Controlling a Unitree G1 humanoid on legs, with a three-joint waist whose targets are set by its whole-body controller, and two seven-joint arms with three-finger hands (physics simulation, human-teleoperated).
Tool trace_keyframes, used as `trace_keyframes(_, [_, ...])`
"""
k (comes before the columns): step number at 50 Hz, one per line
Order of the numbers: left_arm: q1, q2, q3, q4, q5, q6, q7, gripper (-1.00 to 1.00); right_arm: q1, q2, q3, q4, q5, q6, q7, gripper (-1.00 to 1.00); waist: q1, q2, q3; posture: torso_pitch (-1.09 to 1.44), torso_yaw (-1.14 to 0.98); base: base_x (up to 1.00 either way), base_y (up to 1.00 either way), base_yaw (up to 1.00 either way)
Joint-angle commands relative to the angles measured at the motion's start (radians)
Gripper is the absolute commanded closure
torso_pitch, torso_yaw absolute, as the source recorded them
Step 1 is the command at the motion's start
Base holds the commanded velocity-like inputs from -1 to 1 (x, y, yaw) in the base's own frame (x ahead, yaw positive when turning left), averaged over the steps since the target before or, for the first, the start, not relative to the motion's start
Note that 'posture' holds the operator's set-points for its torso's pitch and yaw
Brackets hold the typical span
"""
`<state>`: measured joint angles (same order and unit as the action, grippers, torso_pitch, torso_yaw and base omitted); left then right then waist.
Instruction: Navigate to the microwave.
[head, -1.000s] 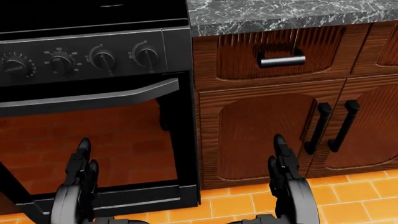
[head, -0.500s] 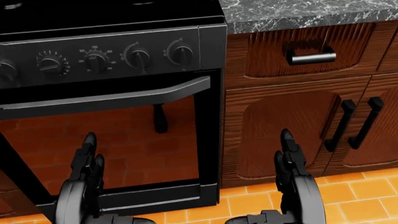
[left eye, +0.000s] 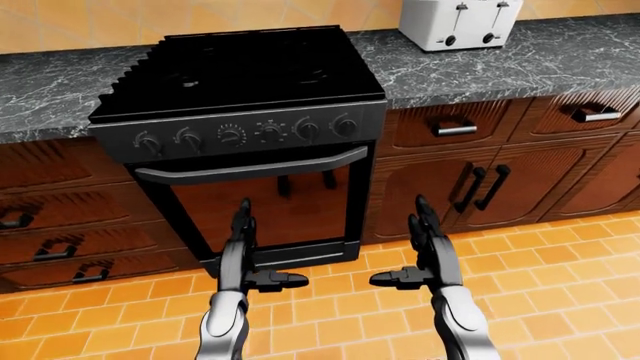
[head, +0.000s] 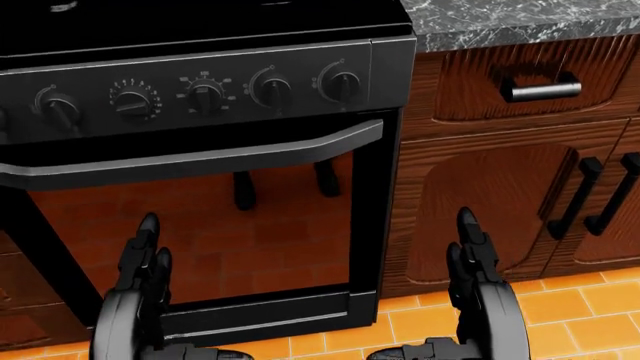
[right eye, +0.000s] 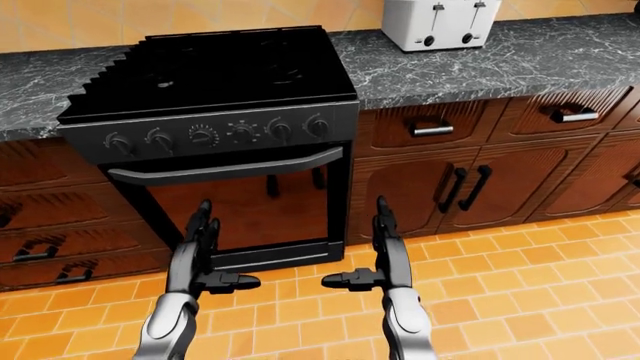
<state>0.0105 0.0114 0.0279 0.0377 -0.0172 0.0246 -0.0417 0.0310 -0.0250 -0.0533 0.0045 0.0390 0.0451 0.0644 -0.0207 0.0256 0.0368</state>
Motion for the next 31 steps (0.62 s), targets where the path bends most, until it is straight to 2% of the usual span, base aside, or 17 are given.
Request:
trace_keyframes(1, [-0.013,0.008,0.011,-0.033,-0.002,-0.026,0.004,-1.00,-0.015,0.005,0.011,-0.041,0.001,-0.025,0.005,-1.00,0.004,0.008,-0.014,0.00,0.00,0.00,0.33,0.00])
trace_keyframes(2, [-0.013,0.008,0.011,-0.033,-0.002,-0.026,0.004,-1.00,-0.016,0.004,0.010,-0.041,0.002,-0.024,0.004,-1.00,0.004,0.044,-0.024,0.00,0.00,0.00,0.32,0.00])
trace_keyframes(3, [-0.013,0.008,0.011,-0.033,-0.002,-0.026,0.004,-1.00,-0.017,0.004,0.009,-0.037,0.002,-0.028,0.004,-1.00,0.012,0.094,-0.038,0.00,0.00,0.00,0.32,0.00])
trace_keyframes(4, [-0.013,0.008,0.011,-0.033,-0.002,-0.026,0.004,-1.00,-0.017,0.004,0.009,-0.037,0.002,-0.029,0.005,-1.00,0.017,0.034,-0.024,0.00,0.00,0.00,0.34,0.00])
trace_keyframes(5, [-0.013,0.008,0.011,-0.033,-0.002,-0.026,0.004,-1.00,-0.018,0.004,0.009,-0.032,0.002,-0.032,0.005,-1.00,0.017,0.042,-0.020,0.00,0.00,0.00,0.33,0.00])
trace_keyframes(8, [-0.013,0.008,0.011,-0.033,-0.002,-0.026,0.004,-1.00,-0.015,0.004,0.009,-0.041,0.002,-0.027,0.005,-1.00,0.022,0.015,-0.025,0.00,0.00,0.00,0.32,0.00])
trace_keyframes(11, [-0.013,0.008,0.011,-0.033,-0.002,-0.026,0.004,-1.00,-0.018,0.004,0.009,-0.035,0.003,-0.031,0.006,-1.00,0.020,-0.014,-0.015,0.00,0.00,0.00,0.32,0.00])
trace_keyframes(15, [-0.013,0.008,0.011,-0.033,-0.002,-0.026,0.004,-1.00,-0.016,0.004,0.009,-0.037,0.003,-0.030,0.007,-1.00,0.016,-0.059,-0.011,0.00,0.00,0.00,0.33,0.00])
trace_keyframes(17, [-0.013,0.008,0.011,-0.033,-0.002,-0.026,0.004,-1.00,-0.017,0.004,0.009,-0.036,0.003,-0.030,0.006,-1.00,0.014,-0.099,-0.017,0.00,0.00,0.00,0.33,0.00])
trace_keyframes(18, [-0.013,0.008,0.011,-0.033,-0.002,-0.026,0.004,-1.00,-0.017,0.004,0.009,-0.038,0.004,-0.027,0.006,-1.00,0.012,-0.109,-0.018,0.00,0.00,0.00,0.33,0.00])
trace_keyframes(19, [-0.013,0.008,0.011,-0.033,-0.002,-0.026,0.004,-1.00,-0.018,0.004,0.009,-0.035,0.004,-0.029,0.006,-1.00,0.000,-0.070,-0.016,0.00,0.00,0.00,0.33,0.00])
trace_keyframes(20, [-0.013,0.008,0.011,-0.033,-0.002,-0.026,0.004,-1.00,-0.019,0.004,0.009,-0.032,0.004,-0.031,0.006,-1.00,0.009,-0.089,-0.019,0.00,0.00,0.00,0.32,0.00])
trace_keyframes(22, [-0.013,0.008,0.011,-0.033,-0.002,-0.026,0.004,-1.00,-0.017,0.004,0.008,-0.038,0.005,-0.026,0.006,-1.00,0.005,-0.088,-0.029,0.00,0.00,0.00,0.32,0.00])
trace_keyframes(24, [-0.013,0.008,0.011,-0.033,-0.002,-0.026,0.004,-1.00,-0.016,0.004,0.009,-0.039,0.004,-0.027,0.006,-1.00,0.007,-0.072,-0.028,0.00,0.00,0.00,0.32,0.00])
trace_keyframes(27, [-0.013,0.008,0.011,-0.033,-0.002,-0.026,0.004,-1.00,-0.023,0.004,0.007,-0.021,0.006,-0.037,0.006,-1.00,0.005,-0.032,-0.014,0.00,0.00,0.00,0.33,0.00])
trace_keyframes(29, [-0.013,0.008,0.011,-0.033,-0.002,-0.026,0.004,-1.00,-0.025,0.003,0.006,-0.014,0.007,-0.042,0.007,-1.00,0.004,0.014,-0.017,0.00,0.00,0.00,0.32,0.00])
trace_keyframes(31, [-0.013,0.008,0.011,-0.033,-0.002,-0.026,0.004,-1.00,-0.022,0.003,0.007,-0.032,0.007,-0.026,0.005,-1.00,0.014,0.103,-0.042,0.00,0.00,0.00,0.31,0.00])
